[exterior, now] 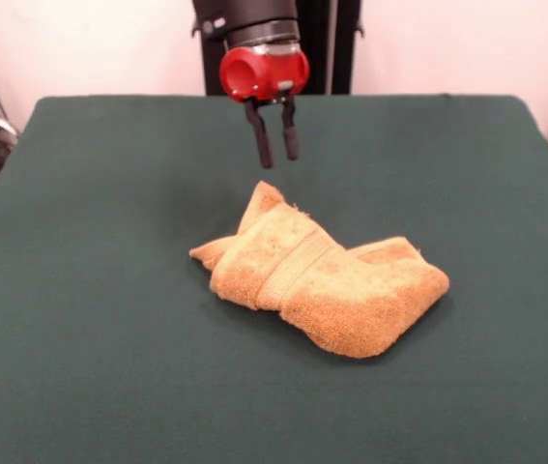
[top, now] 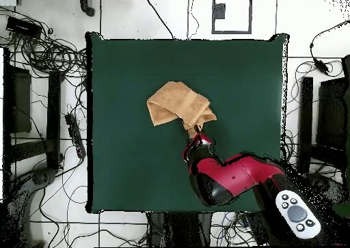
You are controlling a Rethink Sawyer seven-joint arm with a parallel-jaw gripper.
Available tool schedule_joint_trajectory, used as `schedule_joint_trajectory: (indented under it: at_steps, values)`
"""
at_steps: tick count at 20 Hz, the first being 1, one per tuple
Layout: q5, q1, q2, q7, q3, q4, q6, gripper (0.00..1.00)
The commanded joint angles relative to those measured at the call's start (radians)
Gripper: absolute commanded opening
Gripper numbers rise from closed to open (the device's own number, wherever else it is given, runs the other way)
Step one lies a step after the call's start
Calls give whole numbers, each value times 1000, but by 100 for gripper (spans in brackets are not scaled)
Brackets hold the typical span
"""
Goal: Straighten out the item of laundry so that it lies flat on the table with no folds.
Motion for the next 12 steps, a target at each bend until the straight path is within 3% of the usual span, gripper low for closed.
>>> schedule_joint_trajectory:
  at_steps: [1, 7, 12]
  values:
    - [-4, 95, 51, 131, -119, -129, 22, 100]
    - [21, 37, 104, 73, -42, -131, 147, 100]
    - [25, 29, 114, 60, -36, -132, 174, 100]
